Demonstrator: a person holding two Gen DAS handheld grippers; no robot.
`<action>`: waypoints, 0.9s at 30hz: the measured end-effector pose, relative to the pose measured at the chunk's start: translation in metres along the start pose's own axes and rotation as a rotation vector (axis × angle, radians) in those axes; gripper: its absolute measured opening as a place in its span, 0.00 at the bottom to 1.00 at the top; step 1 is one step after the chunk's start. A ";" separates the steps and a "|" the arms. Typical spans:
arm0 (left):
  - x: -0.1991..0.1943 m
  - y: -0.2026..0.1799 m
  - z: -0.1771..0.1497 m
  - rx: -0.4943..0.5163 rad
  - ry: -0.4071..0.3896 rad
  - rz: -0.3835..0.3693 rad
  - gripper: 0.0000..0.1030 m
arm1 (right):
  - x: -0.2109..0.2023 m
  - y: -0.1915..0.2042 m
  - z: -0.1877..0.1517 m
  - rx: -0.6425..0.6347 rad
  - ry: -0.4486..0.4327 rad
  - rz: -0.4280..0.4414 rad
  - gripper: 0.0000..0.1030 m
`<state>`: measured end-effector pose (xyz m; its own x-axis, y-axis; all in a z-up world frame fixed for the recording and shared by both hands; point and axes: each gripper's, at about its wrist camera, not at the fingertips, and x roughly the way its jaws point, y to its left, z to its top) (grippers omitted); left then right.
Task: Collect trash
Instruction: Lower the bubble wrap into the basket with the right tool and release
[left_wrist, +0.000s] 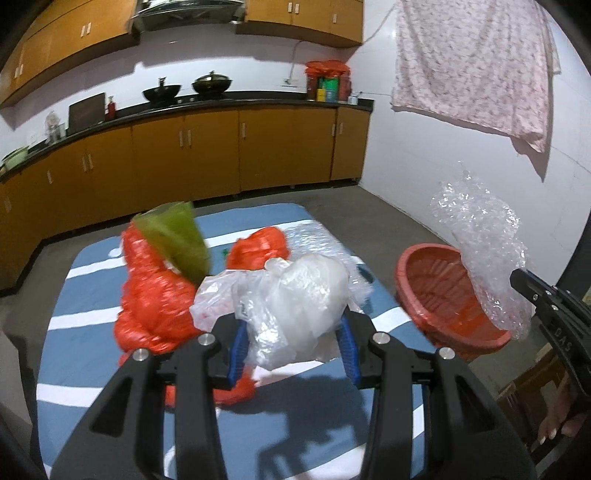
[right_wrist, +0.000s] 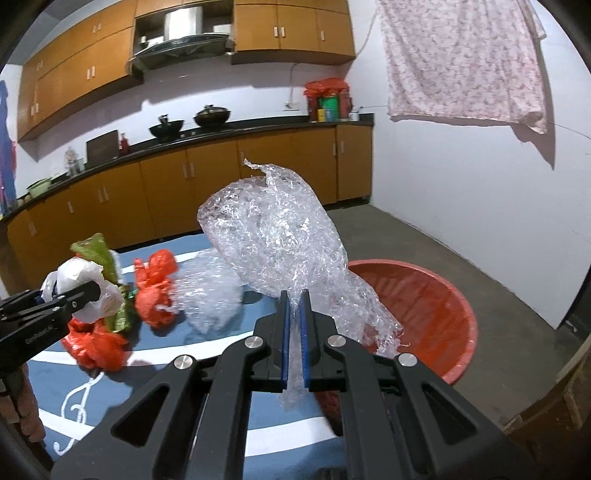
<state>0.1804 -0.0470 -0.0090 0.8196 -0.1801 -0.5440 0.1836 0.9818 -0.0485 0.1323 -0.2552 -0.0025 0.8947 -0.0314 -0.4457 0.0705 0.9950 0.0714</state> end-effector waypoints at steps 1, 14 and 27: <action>0.002 -0.004 0.000 0.007 -0.001 -0.004 0.40 | 0.001 -0.004 0.000 0.006 0.000 -0.010 0.05; 0.034 -0.058 0.011 0.074 0.022 -0.089 0.40 | 0.013 -0.046 -0.001 0.064 0.010 -0.086 0.05; 0.077 -0.111 0.025 0.129 0.049 -0.208 0.40 | 0.034 -0.080 0.002 0.135 0.022 -0.140 0.05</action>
<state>0.2363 -0.1713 -0.0248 0.7302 -0.3711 -0.5737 0.4159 0.9076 -0.0578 0.1577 -0.3359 -0.0217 0.8621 -0.1650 -0.4792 0.2535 0.9591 0.1260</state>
